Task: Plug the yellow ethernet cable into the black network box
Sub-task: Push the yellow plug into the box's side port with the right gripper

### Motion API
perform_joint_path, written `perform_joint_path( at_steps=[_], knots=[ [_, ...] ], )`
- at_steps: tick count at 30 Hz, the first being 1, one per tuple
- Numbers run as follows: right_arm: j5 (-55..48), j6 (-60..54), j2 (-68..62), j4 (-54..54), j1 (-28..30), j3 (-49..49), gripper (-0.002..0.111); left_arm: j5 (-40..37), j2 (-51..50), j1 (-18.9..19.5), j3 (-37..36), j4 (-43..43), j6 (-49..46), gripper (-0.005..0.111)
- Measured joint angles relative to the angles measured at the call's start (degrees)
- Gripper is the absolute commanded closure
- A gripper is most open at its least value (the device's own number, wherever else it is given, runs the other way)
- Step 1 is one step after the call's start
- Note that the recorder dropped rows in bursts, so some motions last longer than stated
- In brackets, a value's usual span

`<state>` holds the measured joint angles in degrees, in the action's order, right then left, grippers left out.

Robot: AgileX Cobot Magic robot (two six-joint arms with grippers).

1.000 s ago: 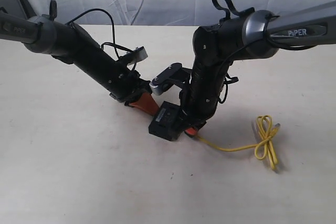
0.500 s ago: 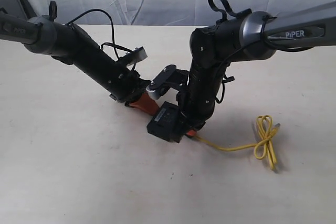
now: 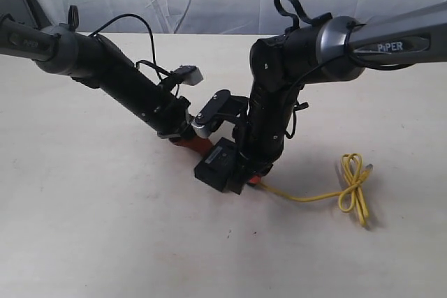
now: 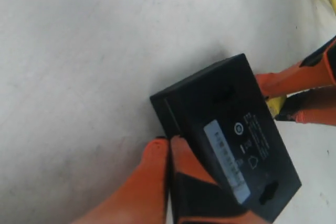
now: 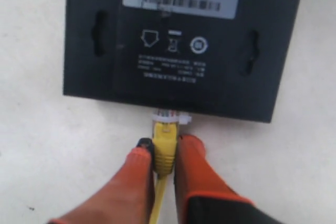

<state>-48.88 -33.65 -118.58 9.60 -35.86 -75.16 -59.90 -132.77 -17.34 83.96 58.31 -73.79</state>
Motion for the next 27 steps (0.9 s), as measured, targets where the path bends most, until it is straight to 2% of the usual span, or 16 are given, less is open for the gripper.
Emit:
perform_joint_path(
  at_steps=[17, 27],
  knots=[
    [4.1, 2.6, 0.0, 2.5, 0.0, 0.0, 0.109, 1.1, 0.1, 0.5, 0.3, -0.3, -7.5, 0.107],
    [0.2, 2.6, 0.0, 0.7, 0.0, -2.7, 0.109, -1.2, 0.4, 0.7, 0.3, -2.2, -10.5, 0.107]
  ],
)
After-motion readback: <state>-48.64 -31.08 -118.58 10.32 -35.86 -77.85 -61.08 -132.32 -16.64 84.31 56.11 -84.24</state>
